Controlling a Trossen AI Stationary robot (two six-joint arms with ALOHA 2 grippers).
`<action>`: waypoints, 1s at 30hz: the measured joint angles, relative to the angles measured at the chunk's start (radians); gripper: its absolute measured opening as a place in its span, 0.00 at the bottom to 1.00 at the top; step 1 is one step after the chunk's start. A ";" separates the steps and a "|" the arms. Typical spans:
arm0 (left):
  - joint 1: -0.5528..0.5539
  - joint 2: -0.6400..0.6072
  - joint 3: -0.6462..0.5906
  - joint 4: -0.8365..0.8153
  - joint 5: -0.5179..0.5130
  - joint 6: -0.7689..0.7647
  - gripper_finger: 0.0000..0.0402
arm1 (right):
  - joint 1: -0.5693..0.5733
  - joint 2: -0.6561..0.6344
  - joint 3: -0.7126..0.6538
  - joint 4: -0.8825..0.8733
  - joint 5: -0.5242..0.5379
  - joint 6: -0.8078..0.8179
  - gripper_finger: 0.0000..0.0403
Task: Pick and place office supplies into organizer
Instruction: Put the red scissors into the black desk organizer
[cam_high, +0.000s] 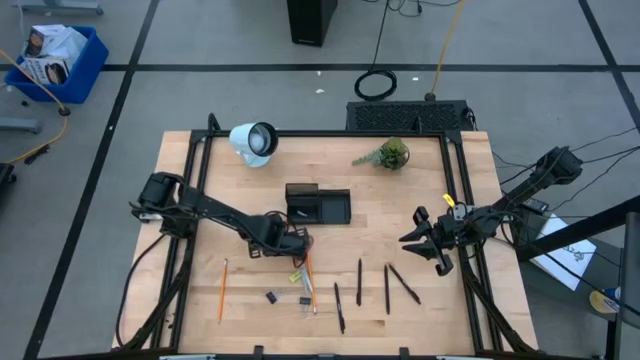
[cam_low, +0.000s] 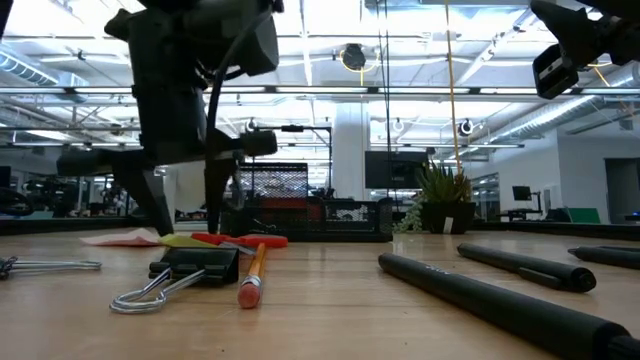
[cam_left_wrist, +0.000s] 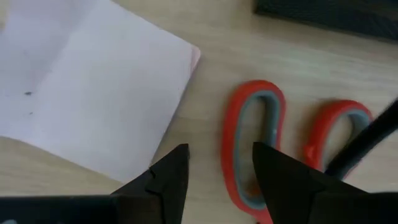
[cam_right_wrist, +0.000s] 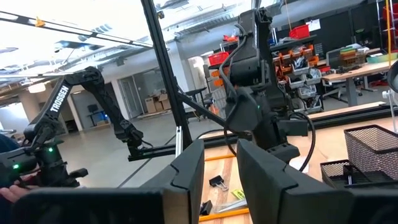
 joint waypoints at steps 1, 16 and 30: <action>0.004 0.005 0.001 0.004 0.009 0.000 0.46 | 0.000 -0.001 0.000 -0.002 0.000 0.000 0.22; 0.004 0.010 0.000 0.000 -0.013 0.024 0.24 | 0.000 0.000 0.000 -0.004 0.000 0.000 0.22; -0.057 0.013 -0.002 0.043 -0.219 0.295 0.07 | 0.000 0.000 0.000 -0.004 0.000 0.000 0.22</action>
